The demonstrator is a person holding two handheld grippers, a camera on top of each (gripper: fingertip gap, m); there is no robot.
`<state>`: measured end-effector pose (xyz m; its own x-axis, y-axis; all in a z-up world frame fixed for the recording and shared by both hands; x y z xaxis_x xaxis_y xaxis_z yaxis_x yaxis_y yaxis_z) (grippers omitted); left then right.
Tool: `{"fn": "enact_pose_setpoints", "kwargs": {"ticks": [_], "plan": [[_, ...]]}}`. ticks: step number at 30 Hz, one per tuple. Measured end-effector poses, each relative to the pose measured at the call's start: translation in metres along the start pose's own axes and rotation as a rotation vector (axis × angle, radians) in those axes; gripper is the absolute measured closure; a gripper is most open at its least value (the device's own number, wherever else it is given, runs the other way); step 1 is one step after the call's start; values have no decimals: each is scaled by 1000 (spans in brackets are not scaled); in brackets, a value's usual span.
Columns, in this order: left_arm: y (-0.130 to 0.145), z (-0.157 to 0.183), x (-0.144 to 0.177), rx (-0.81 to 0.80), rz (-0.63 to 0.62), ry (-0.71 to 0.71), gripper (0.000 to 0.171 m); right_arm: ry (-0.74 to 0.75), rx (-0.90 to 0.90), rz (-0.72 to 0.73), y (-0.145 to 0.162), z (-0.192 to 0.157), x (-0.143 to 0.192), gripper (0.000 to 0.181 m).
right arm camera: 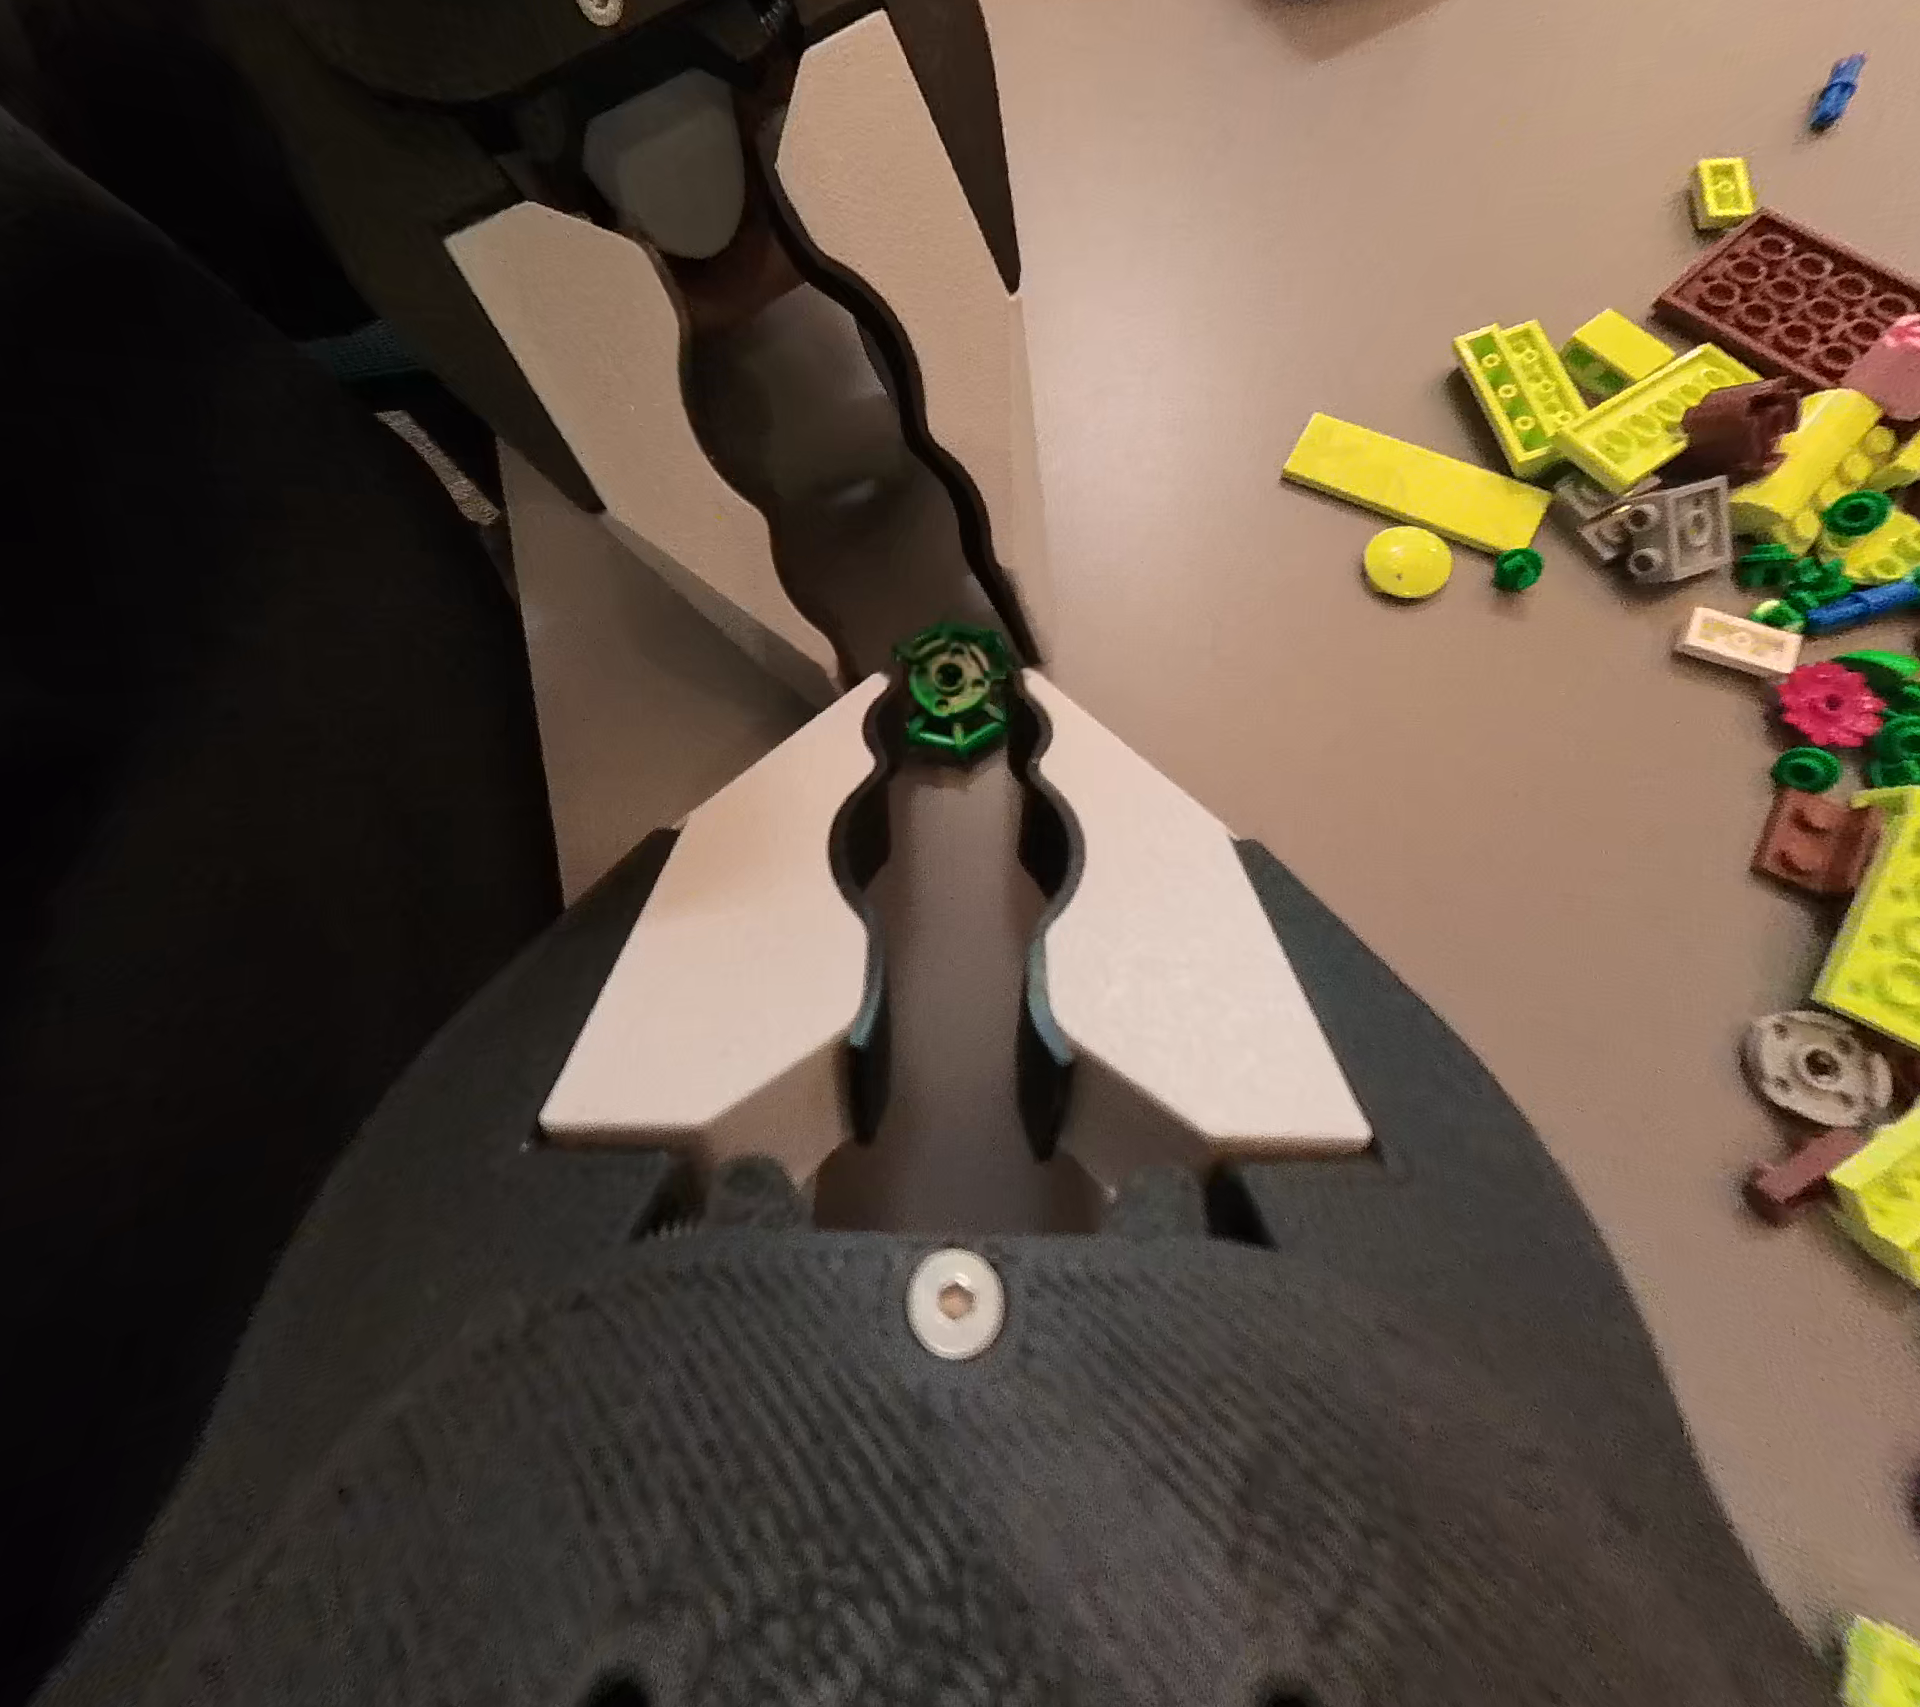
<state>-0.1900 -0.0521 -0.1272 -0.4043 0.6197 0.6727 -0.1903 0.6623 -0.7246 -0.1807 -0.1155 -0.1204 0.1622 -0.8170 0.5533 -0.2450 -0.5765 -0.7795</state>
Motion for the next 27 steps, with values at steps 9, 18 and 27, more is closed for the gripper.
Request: {"fn": "enact_pose_setpoints", "kwargs": {"ticks": [9, 18, 27], "plan": [[0, -1, 0, 43, -11, 59, 145, -9, -10, -11, 1, 0, -1, 167], [0, 1, 1, 12, -2, 9, 146, 18, 18, -19, 1, -3, -3, 171], [1, 0, 1, 19, -3, -37, 146, 38, -109, 7, 1, -1, -3, 171]]}}
Point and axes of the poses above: each gripper's, where its closed fingertips meet, x back along the fingers, y out of its underside, z = x × y across the jaws, the point moved 5 cm from there along x, back along the fingers, and after that the axes turned 14 degrees about -y, right-handed, at the moved point
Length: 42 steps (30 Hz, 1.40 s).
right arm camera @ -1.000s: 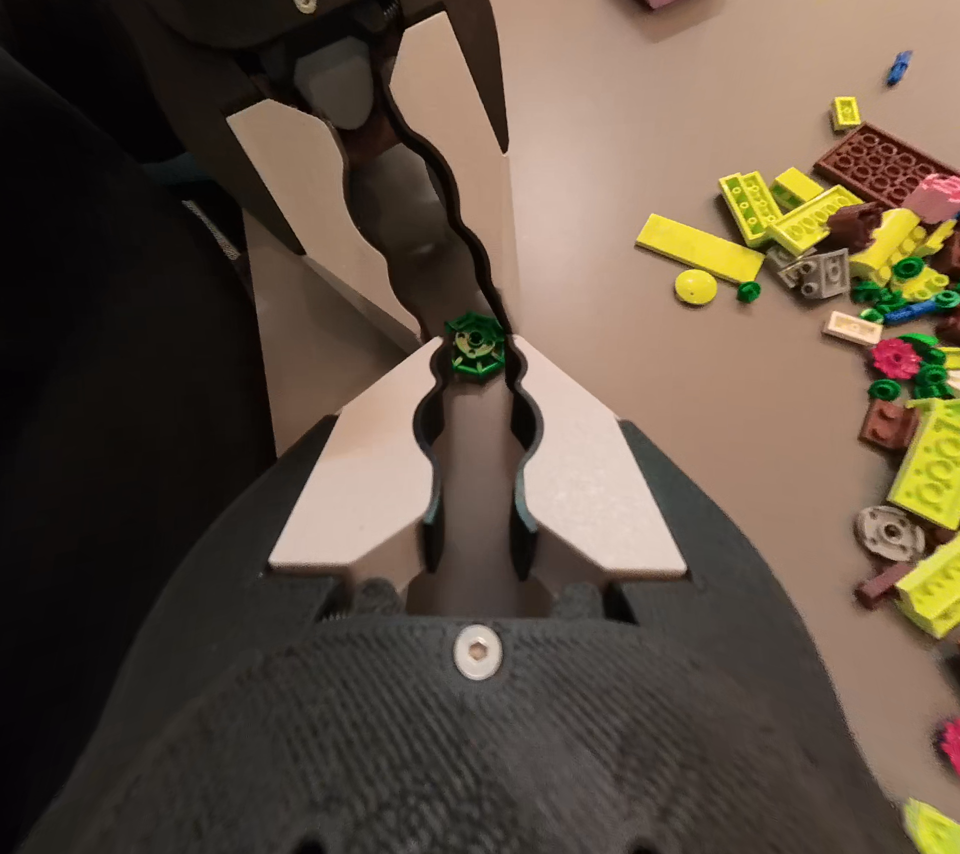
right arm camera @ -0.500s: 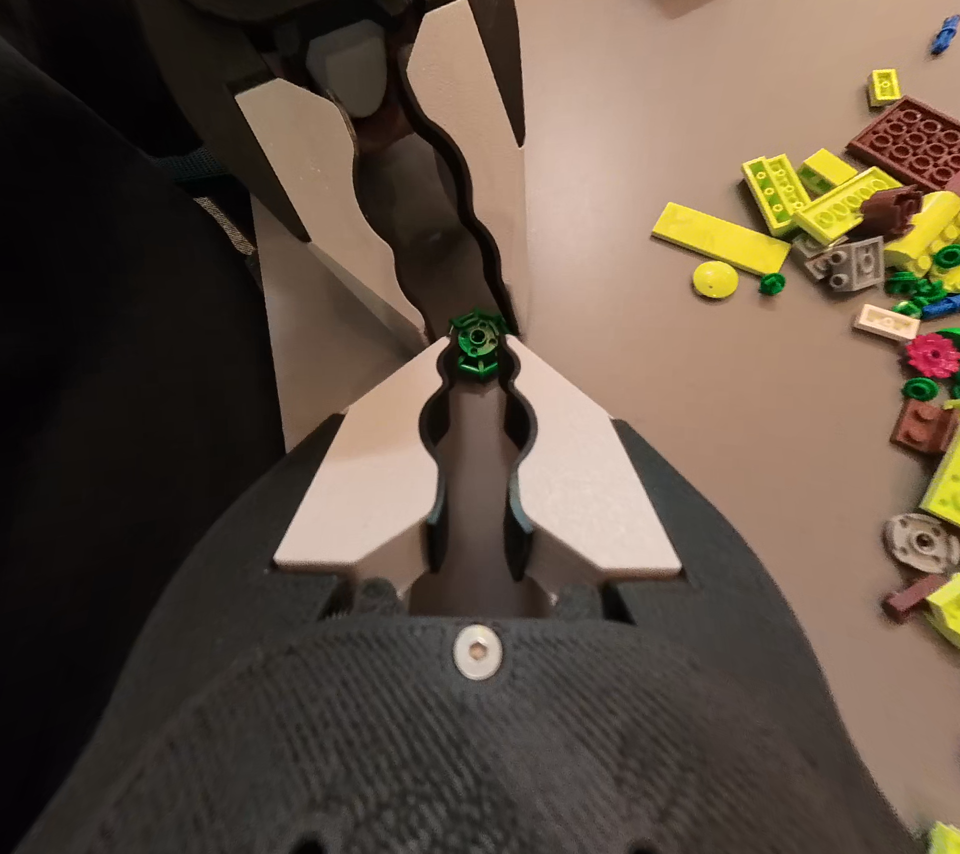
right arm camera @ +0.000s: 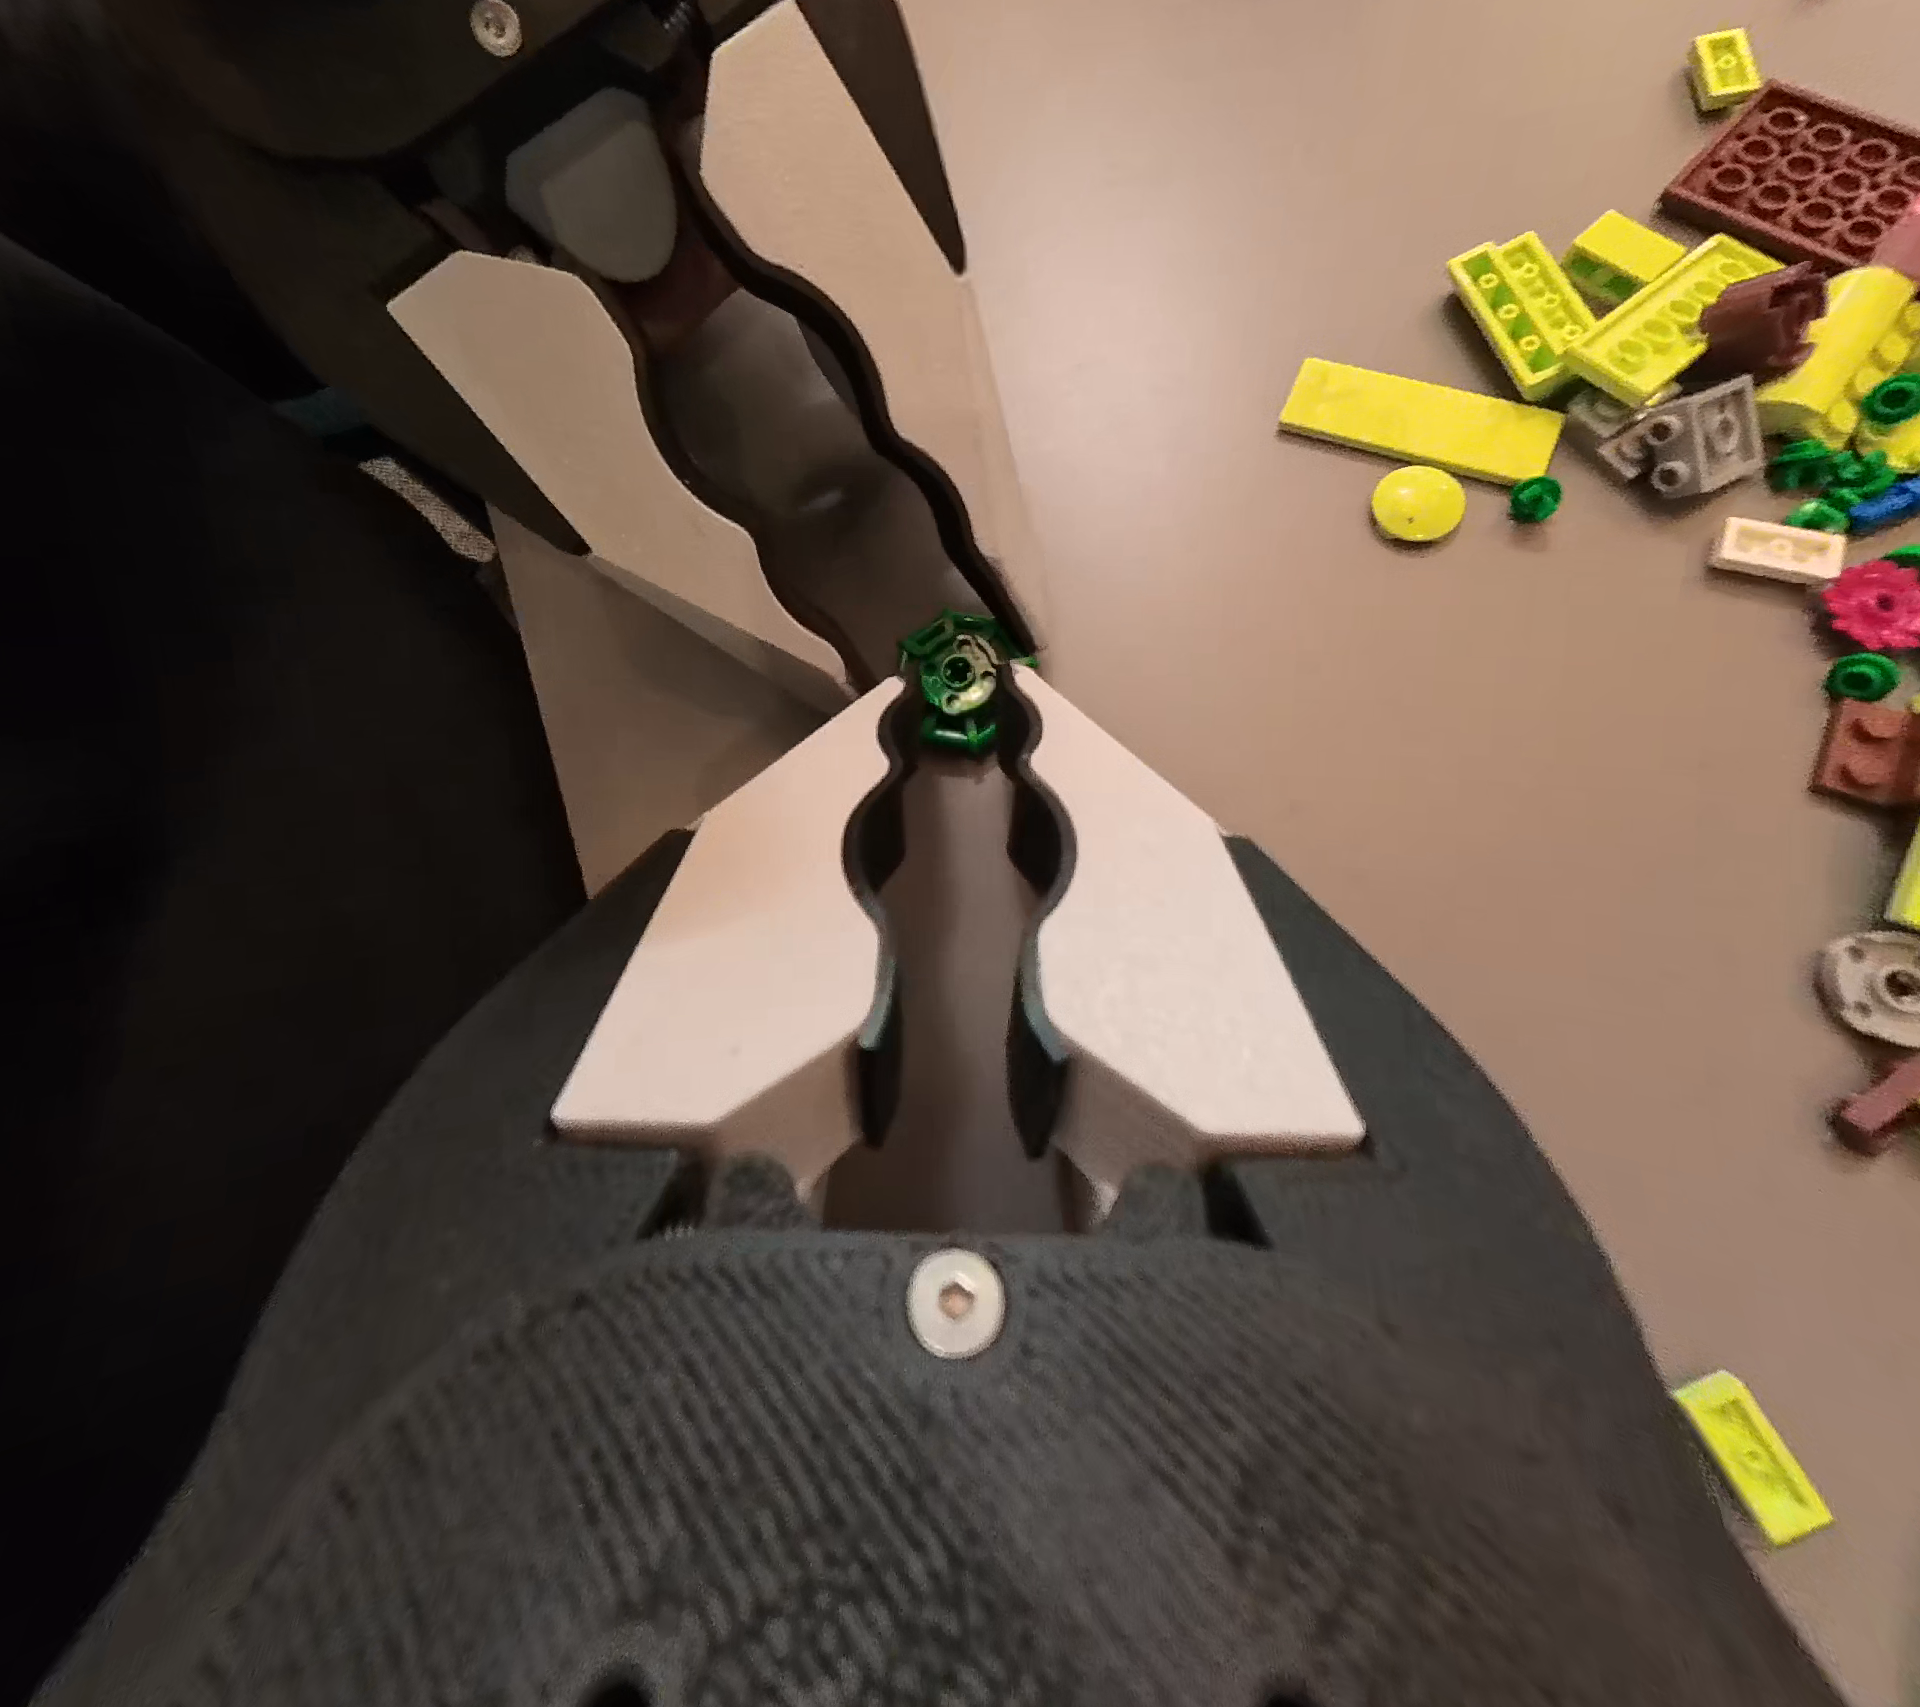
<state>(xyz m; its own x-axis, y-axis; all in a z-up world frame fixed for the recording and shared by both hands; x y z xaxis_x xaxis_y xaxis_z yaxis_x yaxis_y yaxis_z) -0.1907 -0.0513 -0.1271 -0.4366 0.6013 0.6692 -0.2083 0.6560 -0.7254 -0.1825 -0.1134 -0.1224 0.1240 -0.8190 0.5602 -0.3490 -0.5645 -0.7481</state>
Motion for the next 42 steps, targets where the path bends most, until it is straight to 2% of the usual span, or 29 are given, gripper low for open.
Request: {"fn": "enact_pose_setpoints", "kwargs": {"ticks": [8, 9, 10, 11, 14, 17, 20, 24, 26, 29, 35, 42], "plan": [[-1, 0, -1, 32, -5, -25, 146, 8, 24, 44, -1, 0, 3, 172], [0, 0, -1, 38, -10, -27, 146, -5, 37, 95, -6, -2, 8, 179], [0, -1, -1, 44, -12, -32, 146, -31, 54, 187, -14, -5, 17, 181], [0, -1, -1, 42, -12, -34, 146, -54, 44, 214, -18, -6, 23, 181], [0, -1, -1, 33, -10, -44, 146, 30, 47, 92, -8, 4, 23, 172], [0, -2, -2, 26, -20, -76, 143, -11, 34, 147, -8, 0, 16, 176], [0, -2, -2, 1, -11, -120, 144, 10, 35, 97, -5, 1, 11, 178], [-1, 3, 3, 64, 3, -58, 144, 62, 45, 22, 2, 6, 7, 171], [-1, 3, 9, 107, 22, -23, 151, 96, 54, 25, 2, 9, 10, 174], [-4, 0, 16, 140, 50, -13, 150, 79, 51, 34, 3, 9, 13, 171], [-2, 0, 2, 46, 13, -35, 126, 18, 36, 83, 0, 3, 17, 170], [-5, 3, -4, 2, 3, -7, 145, 47, 80, 38, 2, -1, 10, 170]]}}
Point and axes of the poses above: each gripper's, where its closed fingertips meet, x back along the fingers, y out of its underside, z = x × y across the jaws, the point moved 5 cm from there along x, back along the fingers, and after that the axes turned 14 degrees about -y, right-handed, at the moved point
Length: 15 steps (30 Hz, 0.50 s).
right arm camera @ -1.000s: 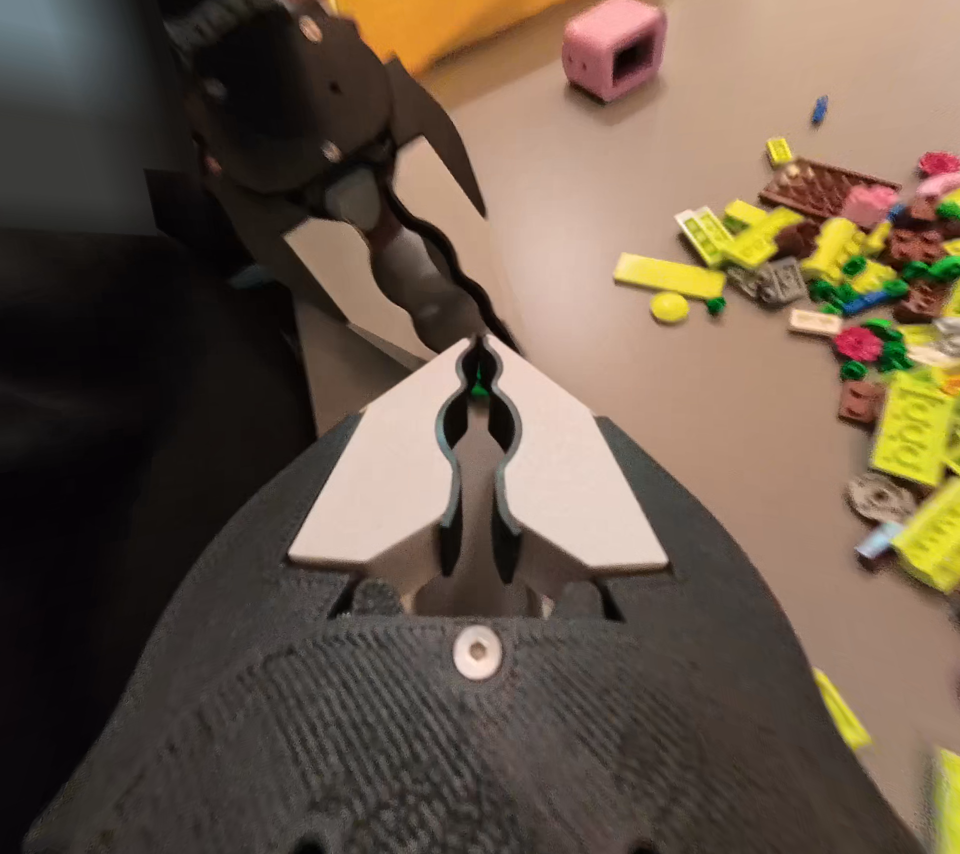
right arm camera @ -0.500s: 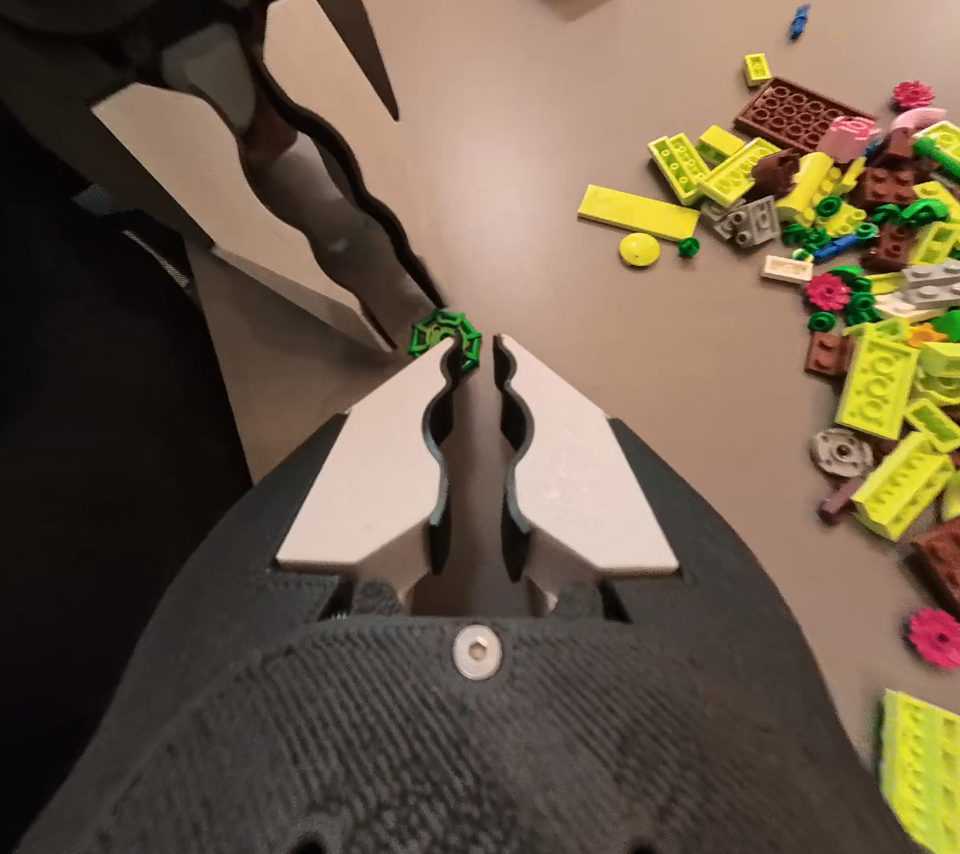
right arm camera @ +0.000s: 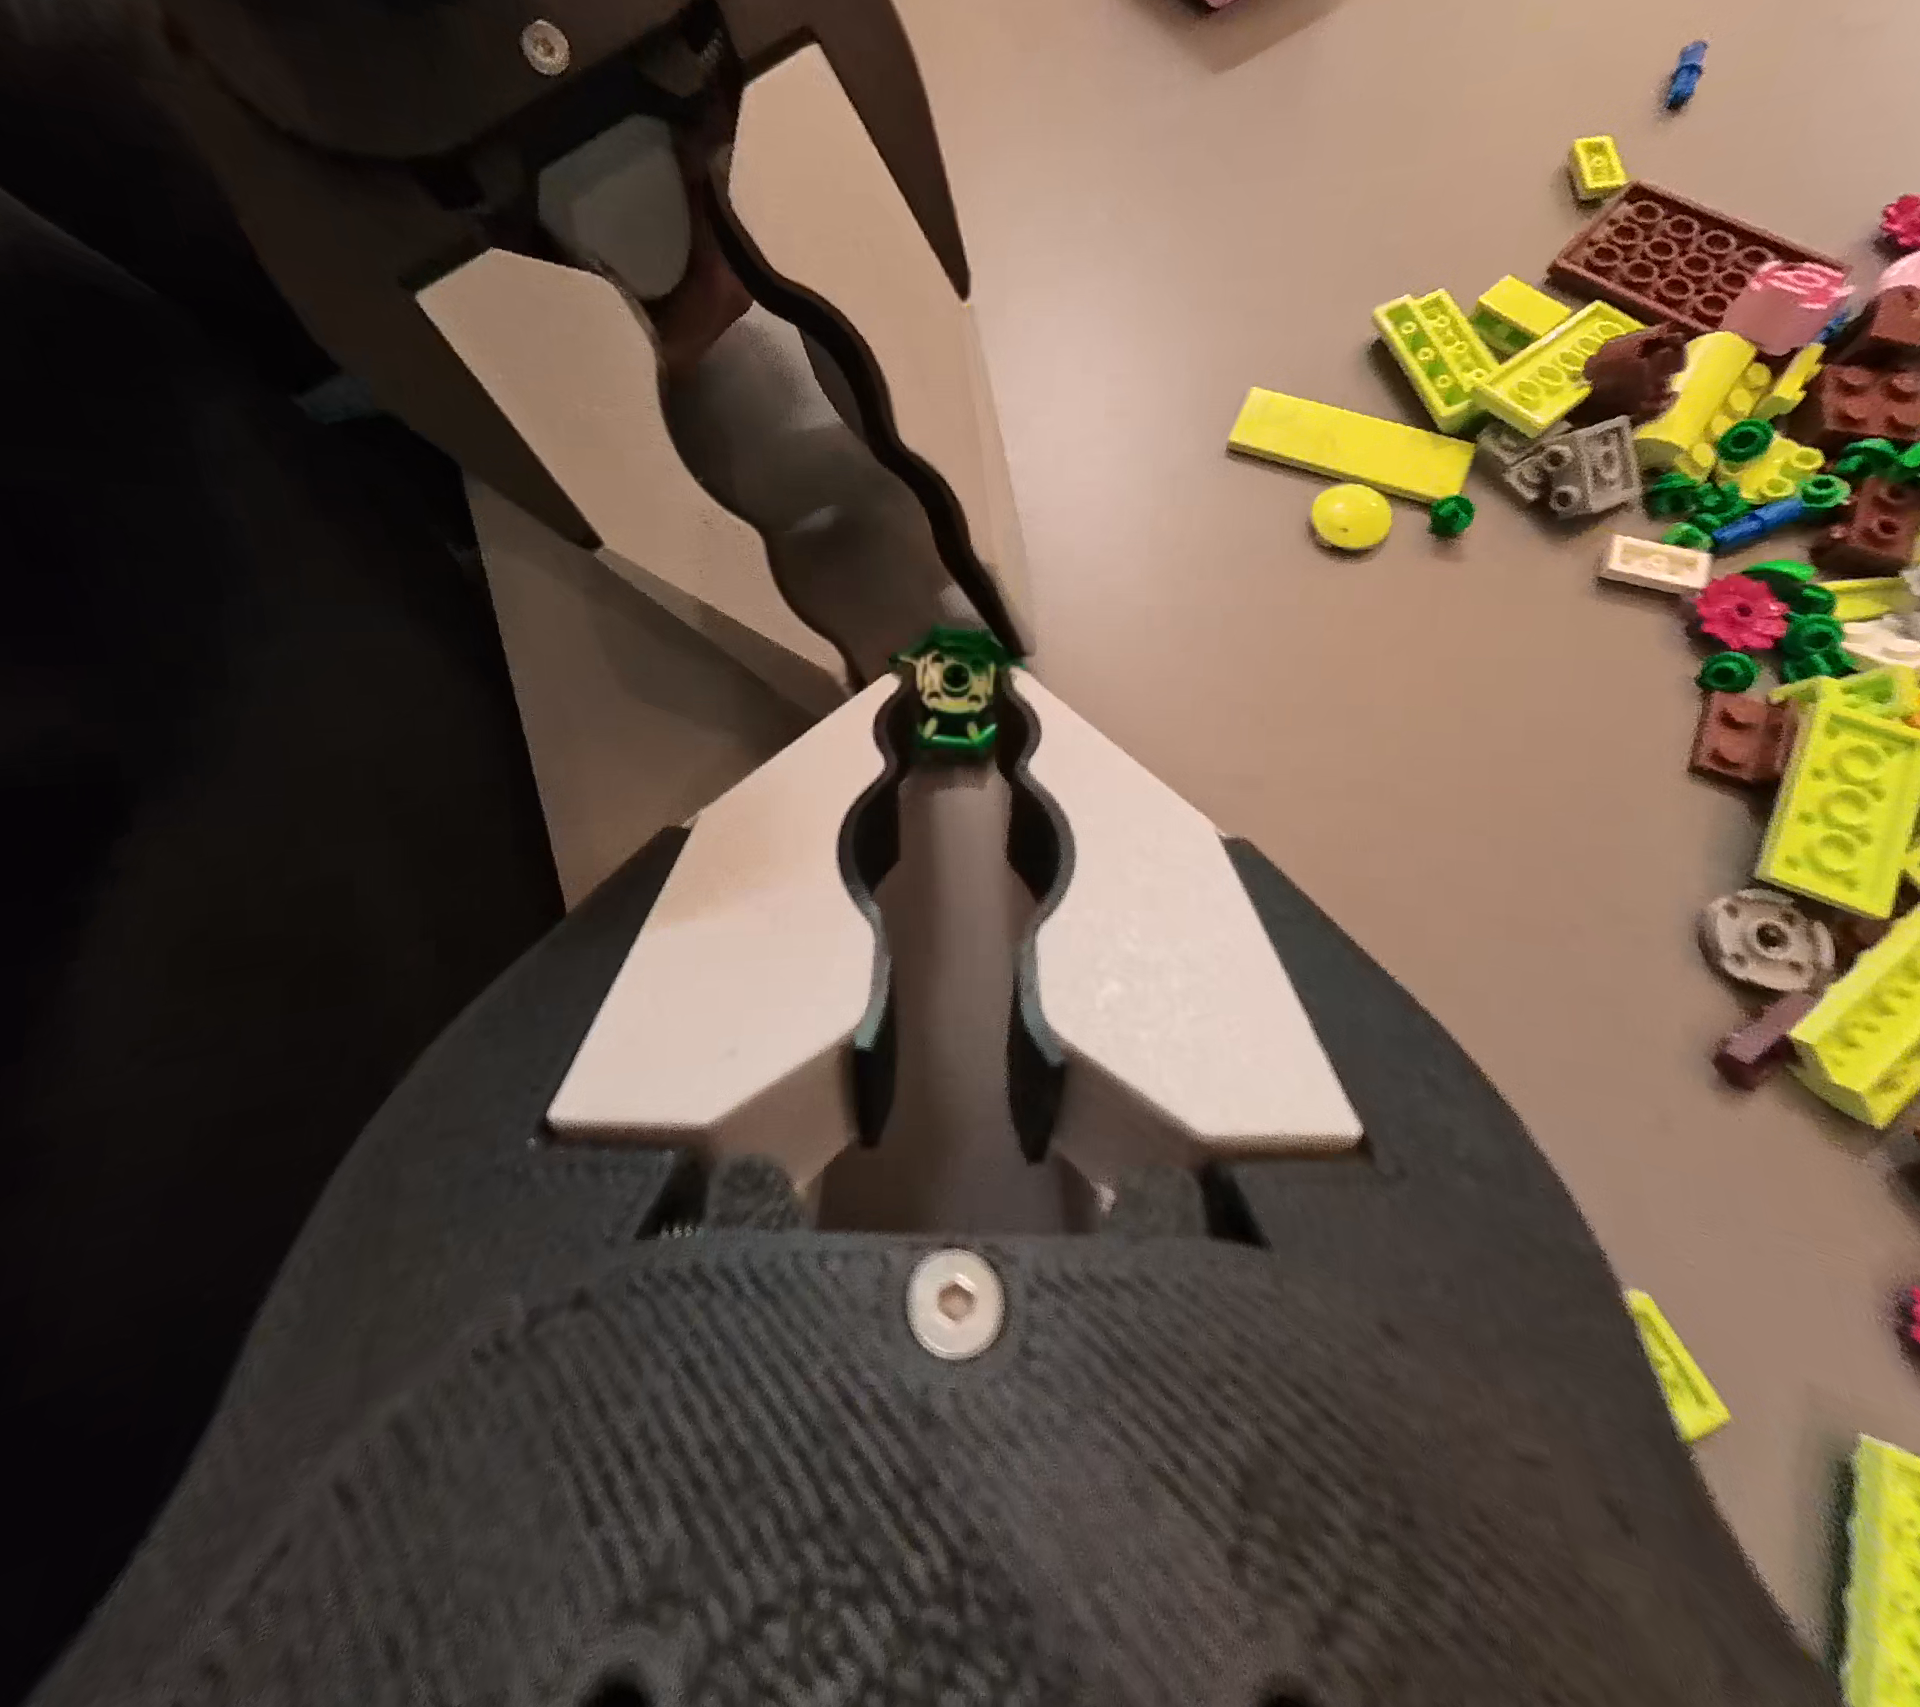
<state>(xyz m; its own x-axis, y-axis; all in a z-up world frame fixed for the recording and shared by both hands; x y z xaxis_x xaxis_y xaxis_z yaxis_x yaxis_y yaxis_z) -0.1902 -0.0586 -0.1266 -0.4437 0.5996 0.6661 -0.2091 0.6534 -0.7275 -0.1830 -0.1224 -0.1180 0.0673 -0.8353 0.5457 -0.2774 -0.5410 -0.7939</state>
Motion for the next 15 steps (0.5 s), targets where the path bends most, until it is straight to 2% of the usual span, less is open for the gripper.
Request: {"fn": "enact_pose_setpoints", "kwargs": {"ticks": [8, 15], "plan": [[1, 2, 0, 1, -7, -51, 145, -35, -40, -13, 0, 2, -2, 168], [2, 7, 2, -72, 10, -130, 146, -55, -64, -30, 1, 2, -3, 167]]}}
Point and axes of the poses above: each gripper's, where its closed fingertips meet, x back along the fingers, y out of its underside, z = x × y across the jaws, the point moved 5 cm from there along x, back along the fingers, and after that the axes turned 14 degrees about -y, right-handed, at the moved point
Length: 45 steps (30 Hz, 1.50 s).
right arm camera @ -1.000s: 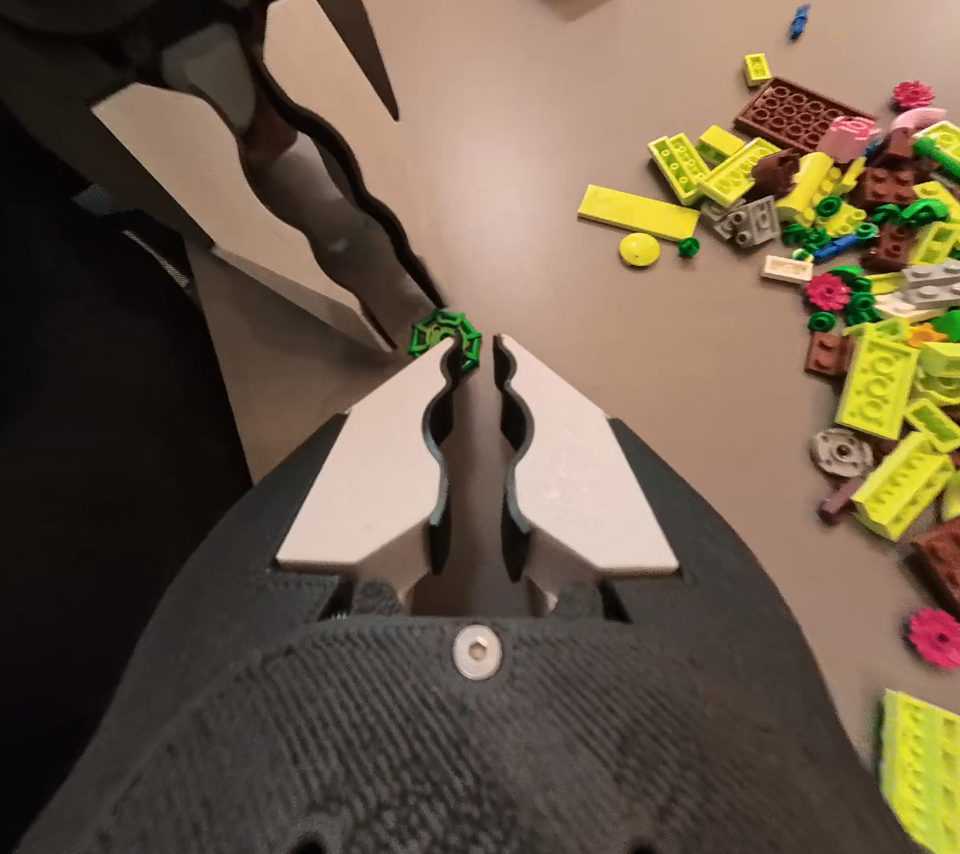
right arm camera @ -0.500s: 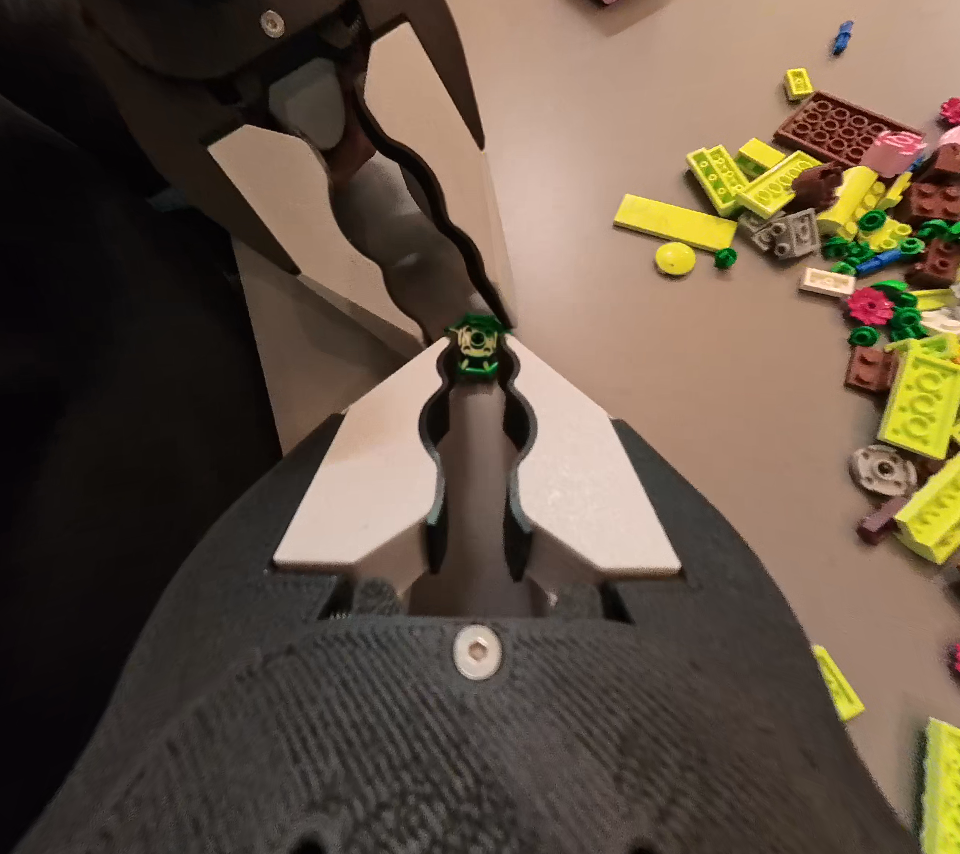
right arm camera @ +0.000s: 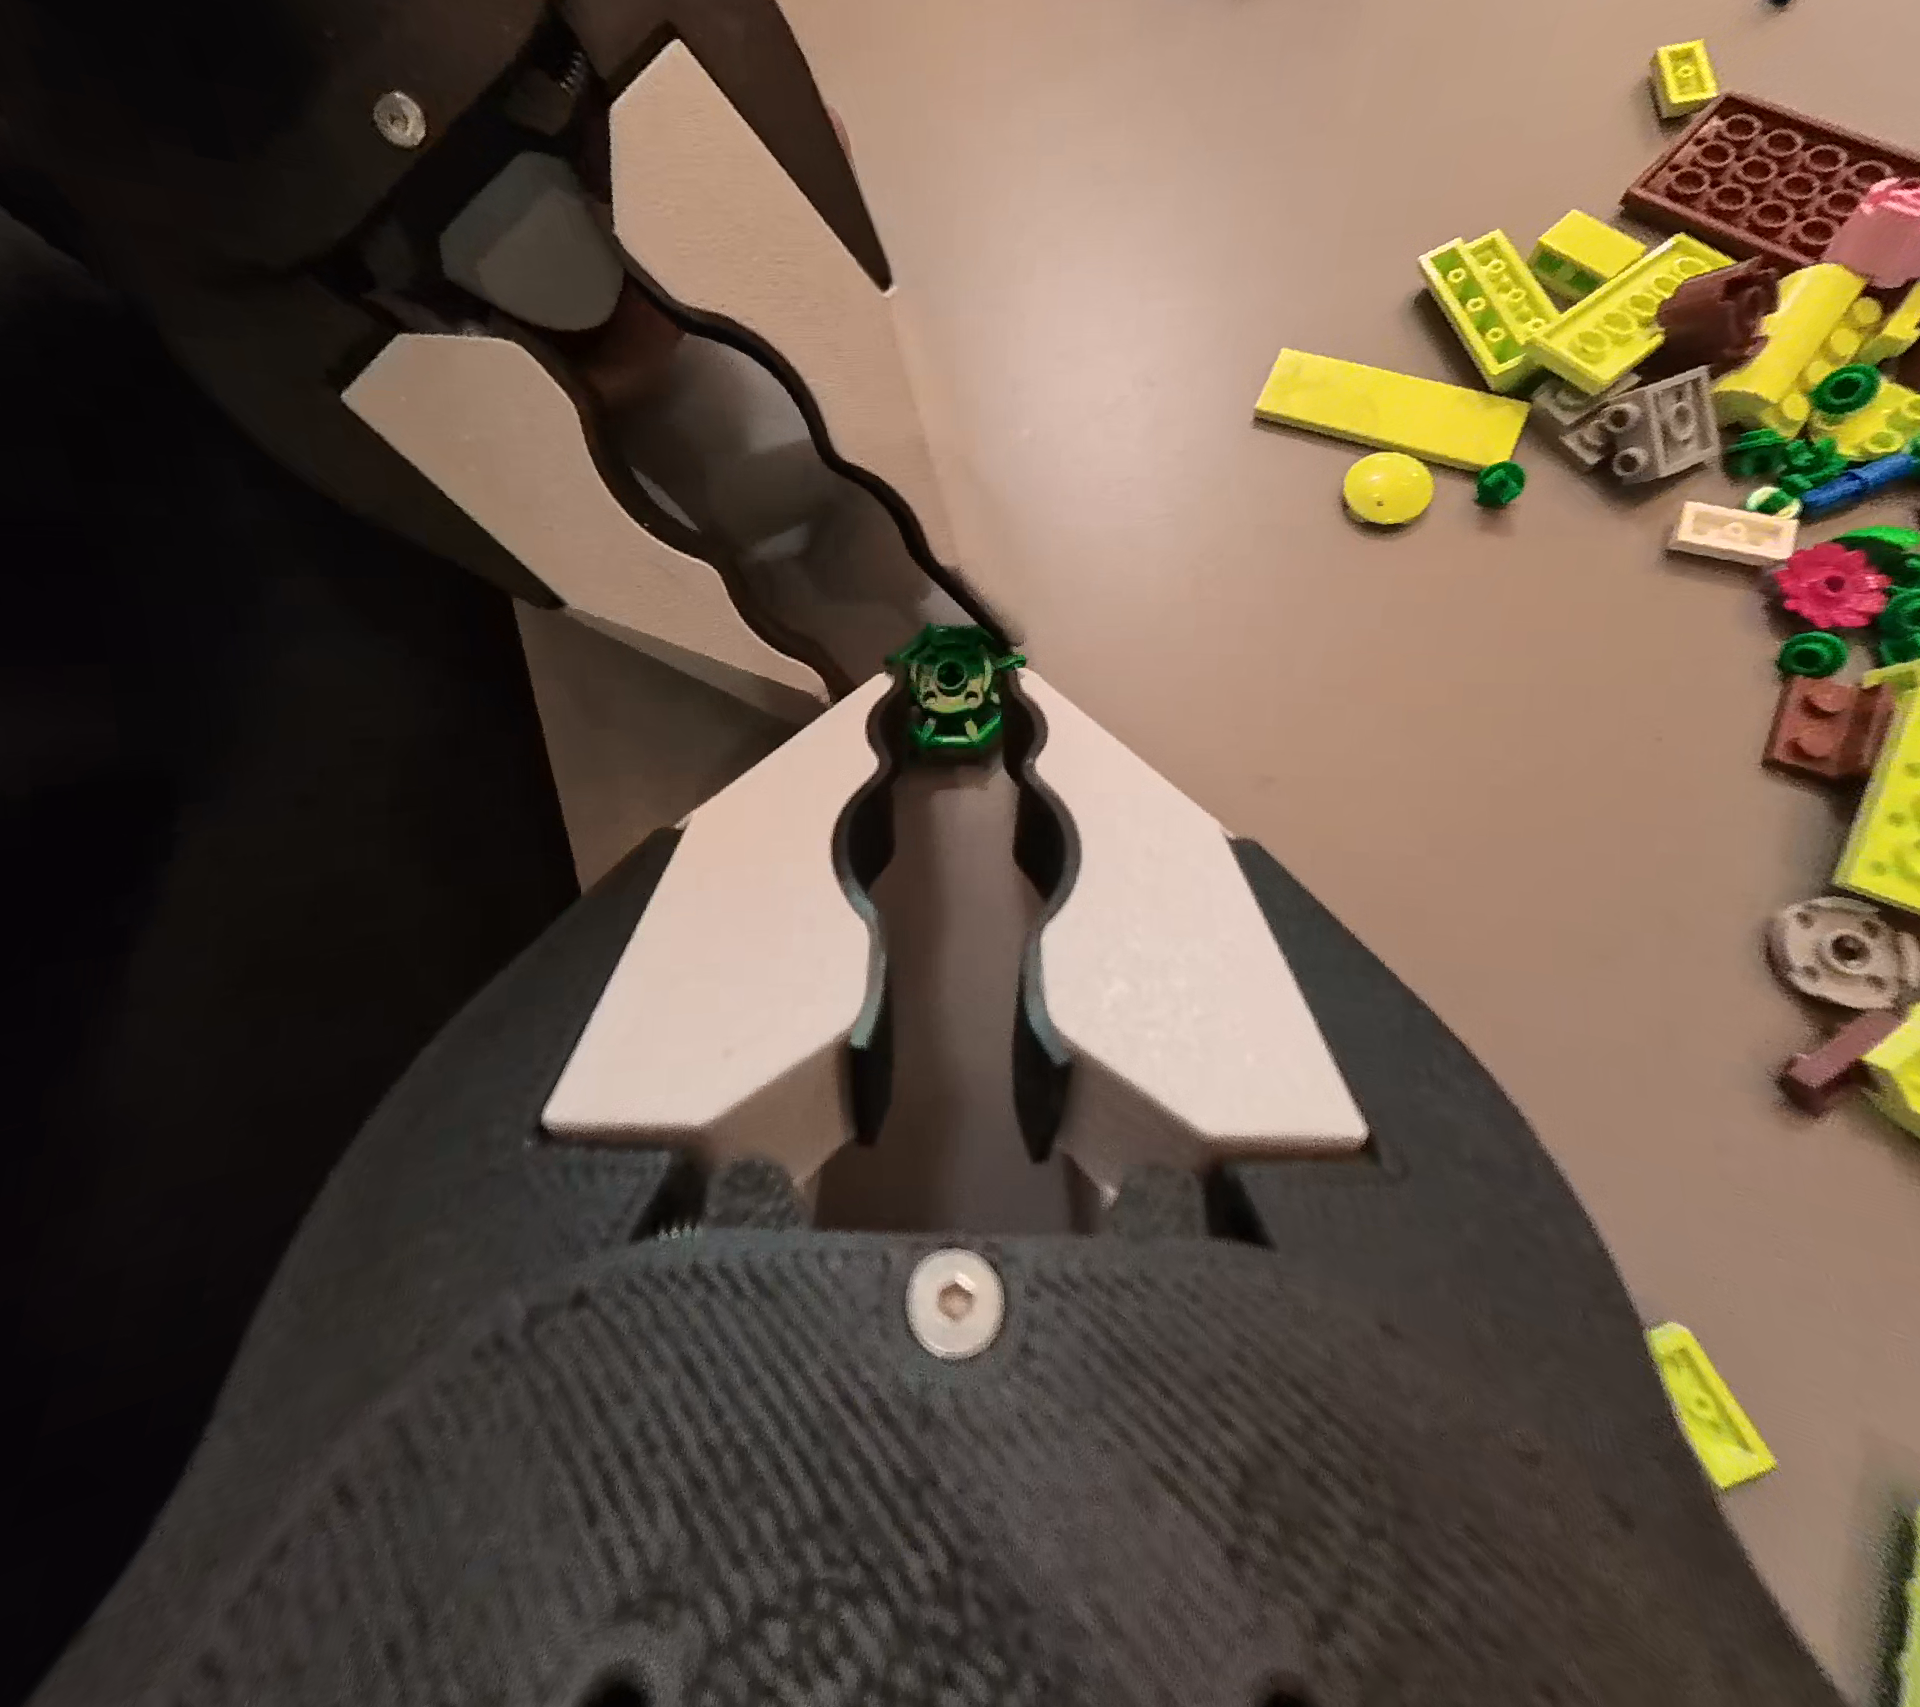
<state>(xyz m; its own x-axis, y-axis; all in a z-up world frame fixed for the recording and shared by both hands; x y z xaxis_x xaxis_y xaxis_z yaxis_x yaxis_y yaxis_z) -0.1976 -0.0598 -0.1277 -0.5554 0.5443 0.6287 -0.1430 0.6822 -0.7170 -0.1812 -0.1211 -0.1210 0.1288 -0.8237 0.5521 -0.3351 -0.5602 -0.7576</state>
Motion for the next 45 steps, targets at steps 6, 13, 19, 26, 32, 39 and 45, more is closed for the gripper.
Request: {"fn": "enact_pose_setpoints", "kwargs": {"ticks": [6, 13, 19, 26, 32, 39, 45], "plan": [[1, 3, 1, 6, -8, -7, 143, -71, -79, 51, -1, 0, 3, 159], [4, -1, 7, -1, -34, -23, 138, 16, 34, -12, 0, -2, 4, 160], [3, -2, 1, 42, -17, 16, 135, 4, 40, 23, -2, 1, 12, 161], [0, -1, -1, 39, -11, 37, 144, -24, 54, 37, -2, -4, 7, 164], [0, -1, -1, 44, -12, 48, 144, -22, 54, 19, -2, -1, 3, 163], [0, 3, 0, 16, -4, 77, 143, -84, 75, -57, 1, 0, 0, 163], [-1, 4, 1, 1, 0, 65, 143, -27, 127, -119, 2, -3, -1, 163]]}}
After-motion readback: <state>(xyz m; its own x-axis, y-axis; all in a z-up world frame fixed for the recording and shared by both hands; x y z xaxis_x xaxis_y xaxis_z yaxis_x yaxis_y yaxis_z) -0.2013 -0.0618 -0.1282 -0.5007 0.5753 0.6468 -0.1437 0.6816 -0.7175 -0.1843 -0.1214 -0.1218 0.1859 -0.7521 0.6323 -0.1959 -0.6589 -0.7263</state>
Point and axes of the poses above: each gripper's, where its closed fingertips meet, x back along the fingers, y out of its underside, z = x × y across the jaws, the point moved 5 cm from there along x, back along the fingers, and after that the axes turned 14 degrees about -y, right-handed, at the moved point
